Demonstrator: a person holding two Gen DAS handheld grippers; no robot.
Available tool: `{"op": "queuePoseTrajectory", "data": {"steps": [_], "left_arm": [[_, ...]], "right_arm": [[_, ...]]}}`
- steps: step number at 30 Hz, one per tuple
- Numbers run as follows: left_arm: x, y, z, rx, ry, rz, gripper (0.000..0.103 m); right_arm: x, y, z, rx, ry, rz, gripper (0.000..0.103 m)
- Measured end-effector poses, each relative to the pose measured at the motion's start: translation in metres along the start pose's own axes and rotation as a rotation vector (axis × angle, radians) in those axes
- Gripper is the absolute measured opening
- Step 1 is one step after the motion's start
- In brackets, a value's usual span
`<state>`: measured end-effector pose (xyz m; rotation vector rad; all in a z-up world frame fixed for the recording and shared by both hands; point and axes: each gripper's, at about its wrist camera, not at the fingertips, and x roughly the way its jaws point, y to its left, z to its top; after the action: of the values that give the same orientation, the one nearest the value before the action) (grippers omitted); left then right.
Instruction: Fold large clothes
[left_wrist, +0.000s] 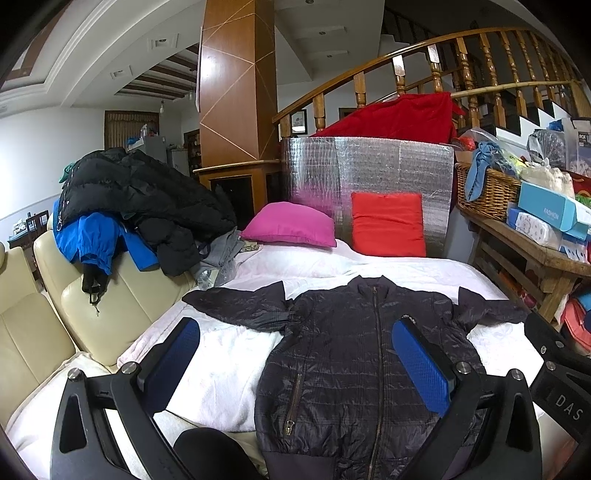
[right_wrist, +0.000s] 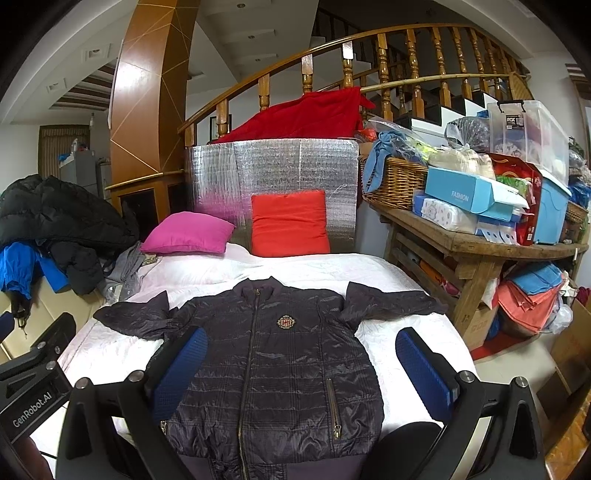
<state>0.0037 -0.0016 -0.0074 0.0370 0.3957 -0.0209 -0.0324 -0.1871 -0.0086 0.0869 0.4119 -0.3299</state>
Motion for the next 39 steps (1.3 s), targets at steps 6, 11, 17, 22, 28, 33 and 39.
{"op": "queuePoseTrajectory", "data": {"steps": [6,11,17,22,28,33,39], "left_arm": [[0.0004,0.0008,-0.0019,-0.002,0.002,-0.001,0.103],[0.0008,0.0013,-0.0012,-0.001,0.004,-0.002,0.103],[0.0032,0.0024,-0.0018,-0.001,0.013,-0.003,0.103],[0.0048,0.0014,-0.0021,-0.001,0.017,-0.002,0.103],[0.0057,0.0002,-0.0022,-0.002,0.018,0.001,0.103],[0.007,-0.0006,-0.0031,0.0,0.02,0.003,0.103],[0.0083,0.0005,-0.0045,-0.003,0.026,0.004,0.103]], "right_arm": [[0.0005,0.0006,-0.0016,-0.004,-0.005,-0.006,0.103],[0.0,0.0026,-0.0008,-0.003,-0.002,-0.005,0.103],[0.001,0.0024,-0.0022,-0.004,0.001,-0.005,0.103],[0.0018,0.0026,-0.0022,-0.006,0.004,-0.004,0.103],[0.0022,0.0026,-0.0025,-0.007,0.005,-0.004,0.103],[0.0026,0.0031,-0.0026,-0.006,0.006,-0.005,0.103],[0.004,0.0055,-0.0037,-0.01,0.011,-0.006,0.103]]}}
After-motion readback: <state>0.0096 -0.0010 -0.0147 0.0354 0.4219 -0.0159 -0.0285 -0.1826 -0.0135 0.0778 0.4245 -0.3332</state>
